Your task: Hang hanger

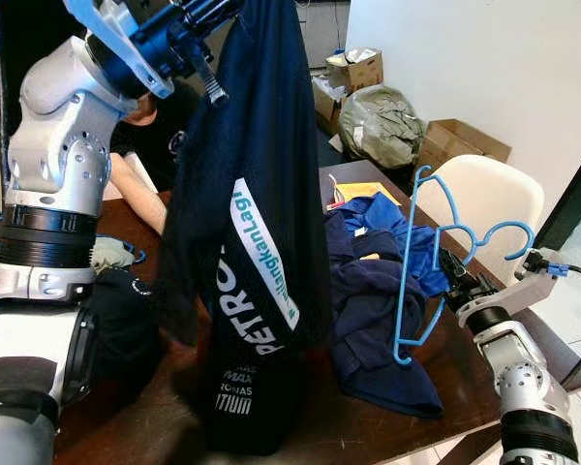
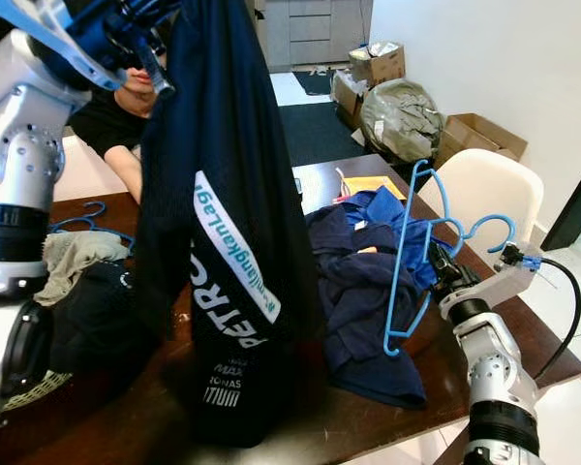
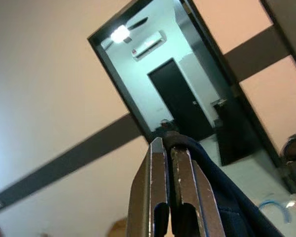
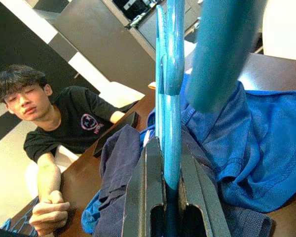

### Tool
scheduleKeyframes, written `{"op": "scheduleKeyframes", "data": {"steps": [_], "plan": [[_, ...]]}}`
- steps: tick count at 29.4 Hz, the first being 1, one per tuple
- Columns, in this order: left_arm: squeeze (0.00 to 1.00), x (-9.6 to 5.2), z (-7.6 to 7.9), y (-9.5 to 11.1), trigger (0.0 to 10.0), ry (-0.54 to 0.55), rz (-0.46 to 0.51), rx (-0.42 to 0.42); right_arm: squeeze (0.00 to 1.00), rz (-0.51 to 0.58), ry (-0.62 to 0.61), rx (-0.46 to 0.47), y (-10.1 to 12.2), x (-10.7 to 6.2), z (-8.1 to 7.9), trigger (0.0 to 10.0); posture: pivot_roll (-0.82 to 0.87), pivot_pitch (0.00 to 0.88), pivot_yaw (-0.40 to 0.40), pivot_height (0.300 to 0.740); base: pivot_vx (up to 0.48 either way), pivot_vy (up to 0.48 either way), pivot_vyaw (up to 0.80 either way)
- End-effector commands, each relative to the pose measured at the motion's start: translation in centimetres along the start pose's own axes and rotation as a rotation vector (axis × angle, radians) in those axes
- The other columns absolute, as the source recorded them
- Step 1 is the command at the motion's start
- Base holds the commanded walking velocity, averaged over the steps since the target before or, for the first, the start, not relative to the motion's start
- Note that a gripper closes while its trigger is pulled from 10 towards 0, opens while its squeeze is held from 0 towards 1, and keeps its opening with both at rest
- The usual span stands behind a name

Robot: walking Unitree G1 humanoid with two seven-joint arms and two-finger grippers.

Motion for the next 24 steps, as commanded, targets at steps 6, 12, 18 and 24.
{"op": "scheduleKeyframes", "data": {"steps": [6, 12, 18, 24], "plan": [[0.00, 1.0, 2.8, 0.1, 0.0, -0.083, 0.042, -0.126, 0.00, 0.021, 0.009, 0.014, 0.1, 0.2, -0.2, 10.0, -0.03, 0.000, 0.005, 0.740, 0.000, 0.000, 0.00], [0.00, 1.3, 7.5, -2.2, 0.0, -0.174, 0.014, -0.295, 0.00, 0.020, 0.011, 0.016, 0.0, 0.3, -0.2, 10.0, -0.03, 0.000, 0.005, 0.740, 0.000, 0.000, 0.00], [0.00, 1.4, 10.1, -3.3, 0.0, -0.192, -0.008, -0.437, 0.00, 0.021, 0.009, 0.015, 0.0, 0.2, -0.1, 10.0, -0.03, 0.000, 0.006, 0.740, 0.000, 0.000, 0.00], [0.00, -3.7, 12.8, -10.6, 0.0, -0.208, -0.385, -0.338, 0.00, 0.022, 0.010, 0.018, 0.0, 0.2, -0.1, 10.0, -0.03, 0.000, 0.010, 0.740, 0.000, 0.000, 0.00]]}}
Point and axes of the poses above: a point about 5 cm out from each wrist's last joint towards the gripper, its own x axis pointing out of the wrist towards the gripper, its own y axis along the axis of the wrist's last joint, z = x × y, the point moved 2 cm from there along x, pointing out of the wrist towards the gripper, and after that the axes turned 13 degrees about x, right-handed, at the moved point
